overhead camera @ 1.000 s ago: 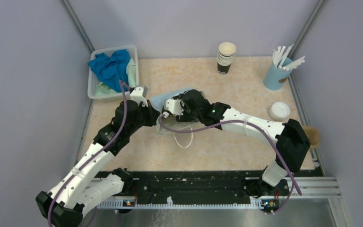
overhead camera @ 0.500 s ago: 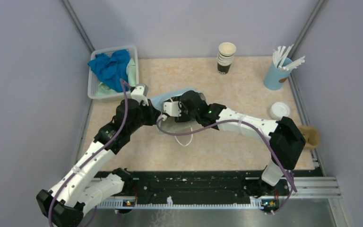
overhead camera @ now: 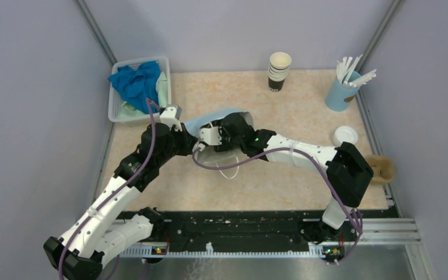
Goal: Pack the takeout coffee
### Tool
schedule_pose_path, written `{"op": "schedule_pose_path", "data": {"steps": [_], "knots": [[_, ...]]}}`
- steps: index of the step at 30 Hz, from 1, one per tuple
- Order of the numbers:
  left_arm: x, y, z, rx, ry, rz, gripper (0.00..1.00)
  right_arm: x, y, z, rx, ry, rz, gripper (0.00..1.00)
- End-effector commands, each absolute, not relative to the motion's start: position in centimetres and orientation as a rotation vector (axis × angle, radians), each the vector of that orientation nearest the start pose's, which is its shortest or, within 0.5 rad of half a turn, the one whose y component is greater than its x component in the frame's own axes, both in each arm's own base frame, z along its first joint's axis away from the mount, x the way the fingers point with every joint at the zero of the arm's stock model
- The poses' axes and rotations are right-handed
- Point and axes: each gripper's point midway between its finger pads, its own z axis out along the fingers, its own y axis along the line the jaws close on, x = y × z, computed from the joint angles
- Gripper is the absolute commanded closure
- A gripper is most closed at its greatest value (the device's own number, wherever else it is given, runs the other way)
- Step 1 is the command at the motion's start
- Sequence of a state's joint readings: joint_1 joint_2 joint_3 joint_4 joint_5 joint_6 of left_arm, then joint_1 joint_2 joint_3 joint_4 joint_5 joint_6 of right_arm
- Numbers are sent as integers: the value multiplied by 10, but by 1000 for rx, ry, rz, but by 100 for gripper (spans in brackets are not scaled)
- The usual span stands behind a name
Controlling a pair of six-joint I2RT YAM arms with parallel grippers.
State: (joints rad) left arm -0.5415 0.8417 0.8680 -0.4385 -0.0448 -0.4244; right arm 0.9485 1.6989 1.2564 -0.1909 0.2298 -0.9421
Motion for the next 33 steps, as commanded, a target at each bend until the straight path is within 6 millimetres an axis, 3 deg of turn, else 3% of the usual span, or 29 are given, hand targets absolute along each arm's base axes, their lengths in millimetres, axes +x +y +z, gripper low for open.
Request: {"op": "schedule_pose_path", "data": {"steps": [1,9,21,27,33], "knots": [[253,-168,257,105,1979,-621,100,343,358,169,-1666,1358,-207,37],[248,-175,260,152,1989,-653,100,338,354,170,-1652,1388,-187,38],[228,-195,256,251,2013,-813,100,315,326,172,-1677,1457,-165,37],[226,-183,248,188,2034,-762,100,313,325,166,-1678,1466,-158,37],[229,-177,243,152,2052,-718,100,325,333,156,-1594,1535,-162,37]]}}
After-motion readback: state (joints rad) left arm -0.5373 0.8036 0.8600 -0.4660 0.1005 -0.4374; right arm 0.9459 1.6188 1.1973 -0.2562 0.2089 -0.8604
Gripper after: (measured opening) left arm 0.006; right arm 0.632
